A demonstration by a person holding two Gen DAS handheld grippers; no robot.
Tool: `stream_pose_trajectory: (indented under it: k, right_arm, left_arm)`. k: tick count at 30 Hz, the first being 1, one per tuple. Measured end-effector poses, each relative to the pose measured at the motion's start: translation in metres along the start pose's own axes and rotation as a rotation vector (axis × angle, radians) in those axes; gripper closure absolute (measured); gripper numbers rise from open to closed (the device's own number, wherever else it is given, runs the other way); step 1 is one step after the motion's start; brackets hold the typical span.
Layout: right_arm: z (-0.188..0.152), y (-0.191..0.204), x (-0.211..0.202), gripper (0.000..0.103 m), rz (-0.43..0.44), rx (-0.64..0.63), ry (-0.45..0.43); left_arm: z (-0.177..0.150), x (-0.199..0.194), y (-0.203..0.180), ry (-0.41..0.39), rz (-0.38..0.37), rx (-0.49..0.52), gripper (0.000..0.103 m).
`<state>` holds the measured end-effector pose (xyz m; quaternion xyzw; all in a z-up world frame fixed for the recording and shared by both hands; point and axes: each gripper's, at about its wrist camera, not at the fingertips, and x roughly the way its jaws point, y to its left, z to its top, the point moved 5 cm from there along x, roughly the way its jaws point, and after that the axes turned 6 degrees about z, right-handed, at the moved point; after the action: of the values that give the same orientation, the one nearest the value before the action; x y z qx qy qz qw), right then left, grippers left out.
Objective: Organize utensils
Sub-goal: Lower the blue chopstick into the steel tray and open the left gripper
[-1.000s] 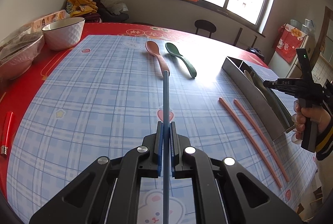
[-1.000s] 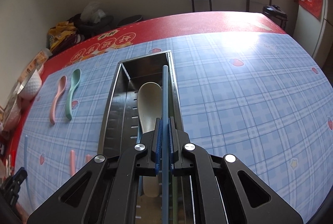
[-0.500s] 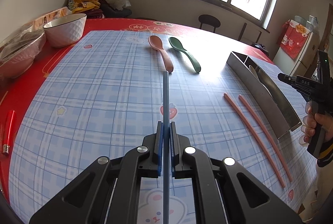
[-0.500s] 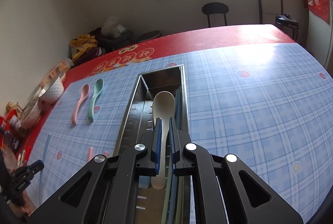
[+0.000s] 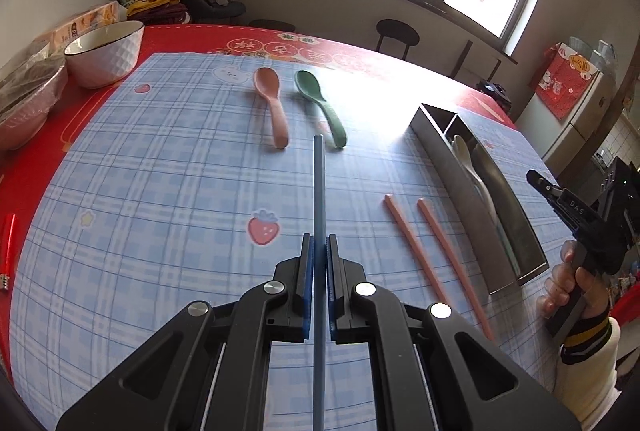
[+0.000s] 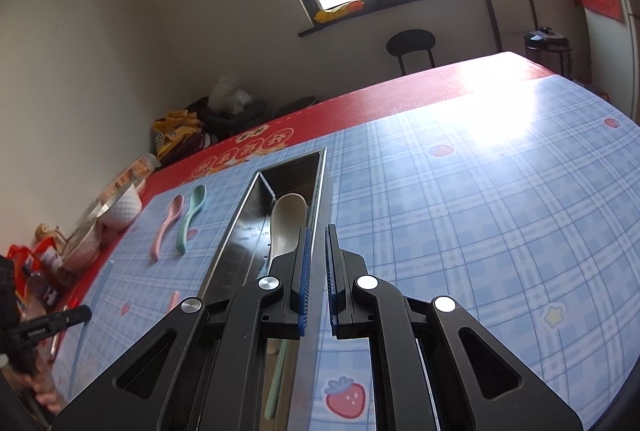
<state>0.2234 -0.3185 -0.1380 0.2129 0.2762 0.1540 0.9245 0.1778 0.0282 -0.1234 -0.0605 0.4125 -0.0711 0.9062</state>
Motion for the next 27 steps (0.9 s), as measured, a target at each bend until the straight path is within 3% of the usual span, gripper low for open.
stream_pose_trajectory:
  k: [8, 13, 21, 27]
  right_arm:
    - [-0.001, -0.004, 0.000, 0.095, 0.025, 0.031, -0.008]
    - [-0.003, -0.013, 0.001, 0.095, 0.037, 0.073, -0.001]
    - [-0.004, -0.018, 0.002, 0.095, 0.056, 0.097, 0.004]
    - [-0.004, -0.018, 0.003, 0.095, 0.059, 0.101, 0.006]
  left_arm:
    - [0.031, 0.029, -0.116, 0.038, -0.149, 0.075, 0.097]
    - [0.046, 0.064, -0.174, 0.079, -0.170, 0.111, 0.097]
    - [0.064, 0.116, -0.196, 0.163, -0.141, 0.031, 0.097]
    - [0.068, 0.130, -0.210, 0.186, -0.126, 0.056, 0.097]
